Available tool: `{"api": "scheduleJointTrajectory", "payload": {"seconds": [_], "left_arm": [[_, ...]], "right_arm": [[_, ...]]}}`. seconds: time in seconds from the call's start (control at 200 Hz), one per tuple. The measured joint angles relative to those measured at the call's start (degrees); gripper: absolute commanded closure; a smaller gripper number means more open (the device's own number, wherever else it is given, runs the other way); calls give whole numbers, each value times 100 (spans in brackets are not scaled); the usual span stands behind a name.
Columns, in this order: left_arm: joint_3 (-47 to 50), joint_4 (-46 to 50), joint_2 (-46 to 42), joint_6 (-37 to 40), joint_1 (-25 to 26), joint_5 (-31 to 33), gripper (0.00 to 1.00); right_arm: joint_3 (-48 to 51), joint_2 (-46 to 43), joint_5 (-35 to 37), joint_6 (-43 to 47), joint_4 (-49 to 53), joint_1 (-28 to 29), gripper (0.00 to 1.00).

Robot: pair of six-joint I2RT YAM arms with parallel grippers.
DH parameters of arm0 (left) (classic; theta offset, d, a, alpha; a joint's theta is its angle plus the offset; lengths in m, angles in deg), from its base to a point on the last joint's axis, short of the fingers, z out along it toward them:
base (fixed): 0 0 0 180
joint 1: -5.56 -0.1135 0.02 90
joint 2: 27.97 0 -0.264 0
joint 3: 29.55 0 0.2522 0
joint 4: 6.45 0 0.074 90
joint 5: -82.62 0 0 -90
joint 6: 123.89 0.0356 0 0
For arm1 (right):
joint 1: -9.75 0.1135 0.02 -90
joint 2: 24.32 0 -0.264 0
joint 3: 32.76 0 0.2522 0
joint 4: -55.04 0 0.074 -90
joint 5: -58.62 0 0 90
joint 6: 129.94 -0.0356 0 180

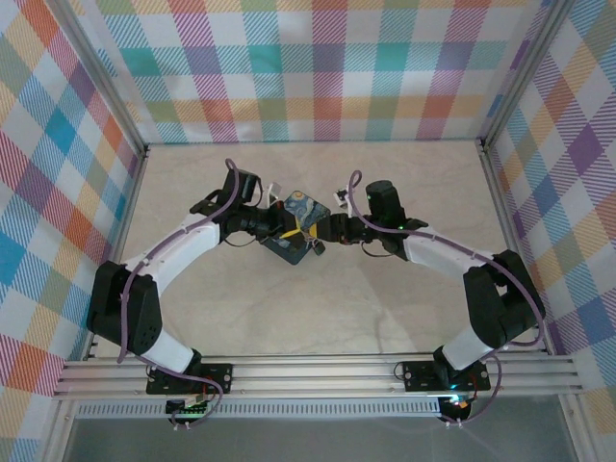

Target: Unlock a padlock with a key

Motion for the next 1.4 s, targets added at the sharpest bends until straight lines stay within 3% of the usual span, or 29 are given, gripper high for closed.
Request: {"api": "scheduleJointTrajectory", "payload": {"seconds": [0.805, 1.045, 1.185, 1.4], "left_arm": [[-66, -98, 170, 55, 111, -472, 100], [-66, -282, 170, 31, 111, -553, 100], [-66, -350, 170, 28, 111, -553, 100], [-28, -527, 170, -87, 111, -564, 100]], "right_arm": [[-114, 264, -267, 623, 227, -83, 53], [-61, 323, -428, 474, -85, -83, 63], [68, 323, -476, 356, -256, -83, 76], [205, 323, -542, 229, -476, -87, 75]]}}
